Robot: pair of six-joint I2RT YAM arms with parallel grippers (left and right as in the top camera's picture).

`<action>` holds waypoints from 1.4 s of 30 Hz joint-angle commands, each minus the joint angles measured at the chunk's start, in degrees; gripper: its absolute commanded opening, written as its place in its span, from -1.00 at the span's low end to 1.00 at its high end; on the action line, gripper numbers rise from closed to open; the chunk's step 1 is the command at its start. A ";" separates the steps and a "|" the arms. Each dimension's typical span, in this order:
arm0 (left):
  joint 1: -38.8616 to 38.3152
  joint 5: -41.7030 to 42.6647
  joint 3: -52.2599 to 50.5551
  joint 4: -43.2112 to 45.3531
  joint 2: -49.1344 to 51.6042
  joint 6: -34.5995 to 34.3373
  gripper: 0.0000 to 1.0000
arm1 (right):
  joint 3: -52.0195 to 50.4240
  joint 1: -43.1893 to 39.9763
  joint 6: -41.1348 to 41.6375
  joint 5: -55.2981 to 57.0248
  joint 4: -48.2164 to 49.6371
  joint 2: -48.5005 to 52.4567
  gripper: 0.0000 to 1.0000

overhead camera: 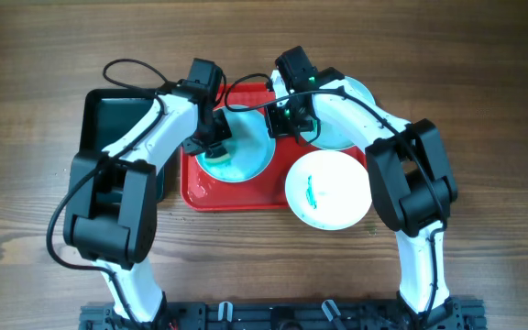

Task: Clean dirty plates on tray and stack at the side
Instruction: 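Scrub the plate with the sponge while right gripper holds the plate rim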

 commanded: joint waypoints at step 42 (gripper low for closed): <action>-1.99 4.17 0.24 10.10 1.07 7.04 -0.92 | -4.94 -4.81 -5.81 -13.49 2.23 0.76 -0.91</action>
